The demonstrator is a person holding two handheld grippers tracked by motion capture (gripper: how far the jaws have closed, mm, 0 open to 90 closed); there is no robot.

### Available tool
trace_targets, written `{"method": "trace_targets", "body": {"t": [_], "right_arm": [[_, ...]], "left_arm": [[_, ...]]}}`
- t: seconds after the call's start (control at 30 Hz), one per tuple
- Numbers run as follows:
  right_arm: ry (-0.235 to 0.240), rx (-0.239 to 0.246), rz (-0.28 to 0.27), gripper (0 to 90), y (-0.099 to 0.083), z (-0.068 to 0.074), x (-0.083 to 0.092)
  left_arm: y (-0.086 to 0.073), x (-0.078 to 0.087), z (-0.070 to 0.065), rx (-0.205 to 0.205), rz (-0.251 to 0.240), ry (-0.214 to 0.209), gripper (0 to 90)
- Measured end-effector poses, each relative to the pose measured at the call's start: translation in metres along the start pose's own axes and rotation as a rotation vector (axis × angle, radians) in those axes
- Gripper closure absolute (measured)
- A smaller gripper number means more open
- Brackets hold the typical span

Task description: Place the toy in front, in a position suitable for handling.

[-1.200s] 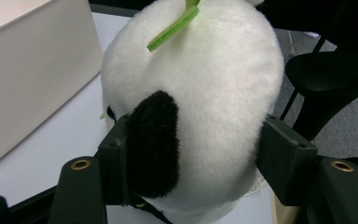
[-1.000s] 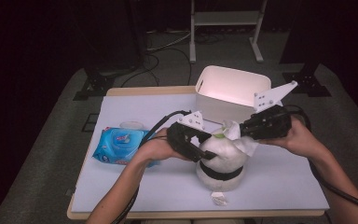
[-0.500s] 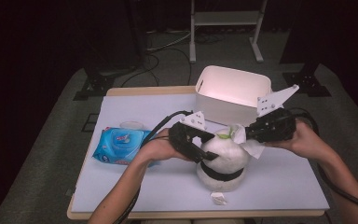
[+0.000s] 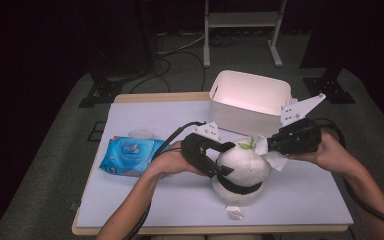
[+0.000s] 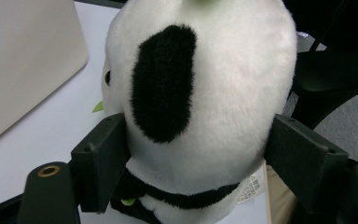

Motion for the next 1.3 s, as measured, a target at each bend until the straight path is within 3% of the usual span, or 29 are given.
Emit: {"method": "trace_targets", "body": {"t": [0.1,0.23,0.37,0.63,0.97,1.1,1.17,1.3], "right_arm": [[0.006,-0.008,-0.002,85.2,-0.002,0.0,0.0],[0.003,-0.016,-0.007,85.2,-0.003,-0.001,0.0],[-0.014,-0.013,-0.023,85.2,-0.001,-0.001,0.004],[-0.01,-0.017,-0.051,85.2,0.0,-0.002,0.005],[-0.02,0.029,-0.043,85.1,0.019,0.006,0.006],[0.0,0.047,-0.053,85.0,0.028,0.009,0.003],[-0.009,0.062,-0.032,84.9,0.028,0.009,0.0],[-0.021,0.044,-0.017,84.9,0.02,0.006,0.003]], "left_arm": [[0.0,-0.004,-0.001,-0.008,0.003,-0.003,22.2],[0.003,-0.002,-0.001,-0.011,-0.027,0.012,35.5],[0.007,0.005,0.001,-0.031,-0.037,0.043,43.4],[0.014,0.024,0.001,-0.056,-0.017,0.08,44.5],[0.021,0.013,-0.004,-0.075,0.011,0.067,43.3],[0.021,0.01,-0.005,-0.08,0.019,0.06,43.0],[0.02,0.01,-0.003,-0.072,0.019,0.057,42.9],[0.016,0.013,-0.001,-0.056,0.005,0.057,43.0]]}}
Point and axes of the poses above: each handheld gripper's, and its own axes: x roughly backward along the jaws, y roughly out of its top, z roughly to its left, the point moved 6 cm from there along -x, roughly forward along the jaws, and after that the axes turned 8 degrees about z, right-handed, at the moved point
